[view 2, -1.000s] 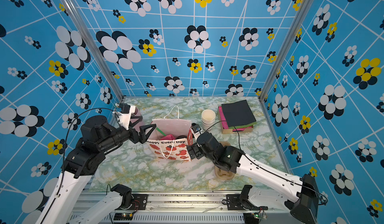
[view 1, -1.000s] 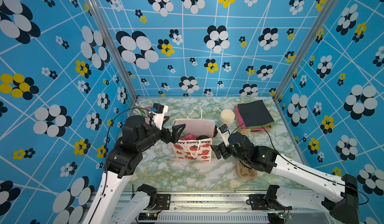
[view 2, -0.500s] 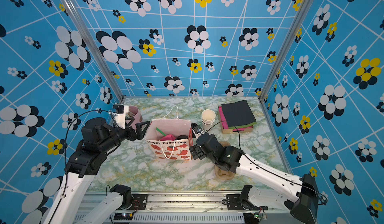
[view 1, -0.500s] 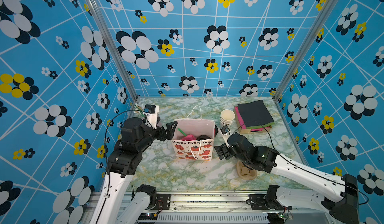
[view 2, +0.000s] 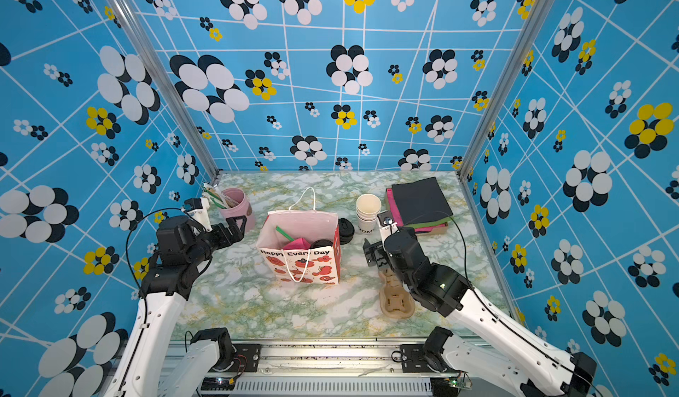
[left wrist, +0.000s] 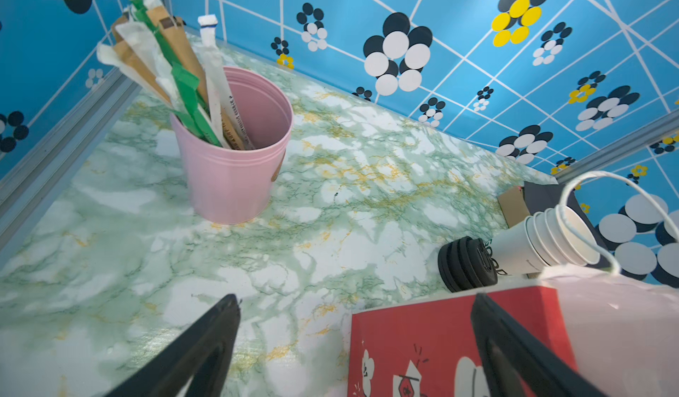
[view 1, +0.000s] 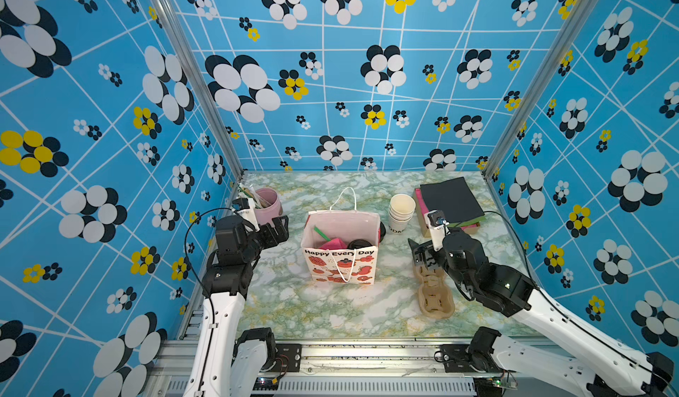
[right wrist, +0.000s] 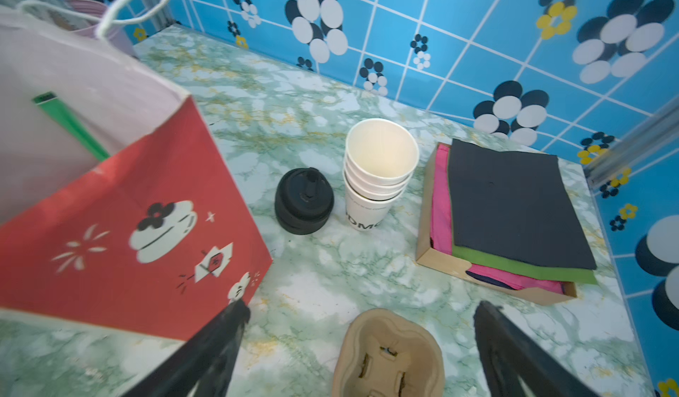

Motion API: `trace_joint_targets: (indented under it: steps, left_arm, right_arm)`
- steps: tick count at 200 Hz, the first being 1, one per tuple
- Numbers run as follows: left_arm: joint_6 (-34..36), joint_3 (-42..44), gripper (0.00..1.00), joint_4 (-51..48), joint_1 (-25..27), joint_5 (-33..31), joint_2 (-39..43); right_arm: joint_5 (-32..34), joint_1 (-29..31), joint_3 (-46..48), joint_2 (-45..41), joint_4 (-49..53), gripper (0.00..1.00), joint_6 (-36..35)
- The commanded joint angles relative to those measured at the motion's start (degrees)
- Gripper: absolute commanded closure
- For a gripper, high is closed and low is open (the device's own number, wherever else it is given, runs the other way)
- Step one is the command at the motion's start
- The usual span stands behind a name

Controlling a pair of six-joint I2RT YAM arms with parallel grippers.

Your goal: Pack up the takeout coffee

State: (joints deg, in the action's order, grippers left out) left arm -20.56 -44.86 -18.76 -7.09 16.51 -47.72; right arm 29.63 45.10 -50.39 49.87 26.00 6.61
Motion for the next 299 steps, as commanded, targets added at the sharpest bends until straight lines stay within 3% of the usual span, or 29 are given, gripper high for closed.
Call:
trace_joint_targets:
  steps: [1,43,78,131,190,263,299]
  left_arm:
    - [-3.0,2.8,0.01,6.34,-1.18,-2.87,-1.16]
    - [-5.73,8.56,0.01,15.23,-1.61,-9.52,-4.1]
    - [-5.67,12.89,0.01,21.95,-1.68,-16.86,-6.77]
    - [-4.68,20.64,0.01,36.79,-1.44,-23.11,-11.16]
    - [1.41,24.28,0.01,49.0,1.17,-28.2,-18.13]
    - [9.14,27.25,0.01,63.6,3.03,-26.25,-26.47]
    - [11.71,28.25,0.01,70.21,3.58,-23.87,-30.22]
  right_arm:
    - [0.84,-5.43,1.6,0.6,-0.43,0.01,0.58]
    - [-0.9,-19.42,5.03,3.53,-1.78,0.01,4.71]
    - [-2.73,-30.34,11.21,6.75,-9.52,0.01,8.54]
    - [-0.99,-40.03,16.6,16.13,-23.65,0.01,8.37]
    - [1.1,-40.72,19.85,26.35,-42.48,0.01,-0.04]
    - [-8.08,-40.79,21.87,32.18,-58.49,0.01,-6.35]
    - [-13.53,-40.73,20.47,33.79,-58.63,0.01,-7.28]
